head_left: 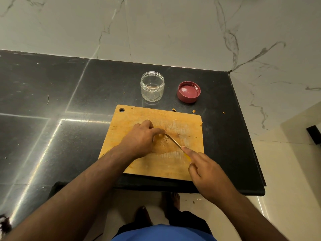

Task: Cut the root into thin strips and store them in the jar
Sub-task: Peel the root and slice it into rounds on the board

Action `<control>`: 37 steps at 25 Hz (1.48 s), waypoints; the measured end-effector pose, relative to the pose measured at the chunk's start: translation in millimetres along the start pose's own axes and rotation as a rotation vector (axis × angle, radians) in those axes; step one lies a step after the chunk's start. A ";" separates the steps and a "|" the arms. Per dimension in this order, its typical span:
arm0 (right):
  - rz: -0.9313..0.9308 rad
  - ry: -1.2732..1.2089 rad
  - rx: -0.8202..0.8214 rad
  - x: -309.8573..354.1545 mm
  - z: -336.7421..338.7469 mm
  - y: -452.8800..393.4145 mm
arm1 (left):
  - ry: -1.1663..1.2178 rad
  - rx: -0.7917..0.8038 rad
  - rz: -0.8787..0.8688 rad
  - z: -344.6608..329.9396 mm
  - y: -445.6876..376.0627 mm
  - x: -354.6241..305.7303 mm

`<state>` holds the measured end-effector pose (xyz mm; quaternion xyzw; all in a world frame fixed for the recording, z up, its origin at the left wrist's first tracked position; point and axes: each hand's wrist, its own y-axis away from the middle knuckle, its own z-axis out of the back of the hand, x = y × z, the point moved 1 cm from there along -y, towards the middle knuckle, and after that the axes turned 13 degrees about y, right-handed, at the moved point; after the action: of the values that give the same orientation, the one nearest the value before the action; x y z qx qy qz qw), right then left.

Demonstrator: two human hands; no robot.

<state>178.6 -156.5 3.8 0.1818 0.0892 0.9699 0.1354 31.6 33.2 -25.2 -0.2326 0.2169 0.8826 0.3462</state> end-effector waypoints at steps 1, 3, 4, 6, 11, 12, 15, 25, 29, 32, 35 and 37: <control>-0.022 -0.076 -0.021 -2.2 0.2 1.6 | 0.033 -0.016 0.003 -0.8 0.3 1.5; -0.122 -0.338 -0.062 -4.9 0.9 2.0 | 0.142 -0.079 0.042 -0.9 2.4 5.8; -0.169 -0.440 -0.077 -3.8 0.9 1.1 | 0.199 -0.118 0.072 -0.3 3.9 8.4; -0.180 -0.488 -0.078 3.1 0.8 0.2 | 0.261 -0.163 0.106 -0.1 6.9 12.6; -0.030 -0.289 -0.038 28.9 -9.3 -3.3 | 0.296 -0.191 0.086 -2.4 11.2 15.6; -0.015 -0.262 -0.035 33.4 -10.9 -5.3 | 0.291 -0.198 0.083 -3.2 11.4 16.2; 0.002 -0.209 -0.023 42.0 -17.3 -9.3 | 0.285 -0.216 0.076 -4.7 11.8 16.8; 0.046 -0.083 -0.016 48.6 -27.7 -14.9 | 0.264 -0.229 0.074 -3.3 13.1 13.3; 0.036 -0.056 0.007 52.4 -26.4 -16.7 | 0.256 -0.236 0.063 -3.5 13.5 11.7; 0.038 -0.050 0.058 53.0 -24.3 -26.1 | 0.244 -0.230 0.057 -3.2 13.2 11.0; 0.016 -0.041 0.082 52.1 -25.5 -33.5 | 0.234 -0.226 0.061 -2.3 13.6 9.9; 0.001 -0.072 0.068 52.0 -28.5 -25.5 | 0.225 -0.230 0.076 -1.7 14.0 8.6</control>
<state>127.0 -120.5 -10.9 0.2211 0.1171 0.9592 0.1320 16.5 27.3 -28.2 -0.3595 0.1606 0.8825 0.2574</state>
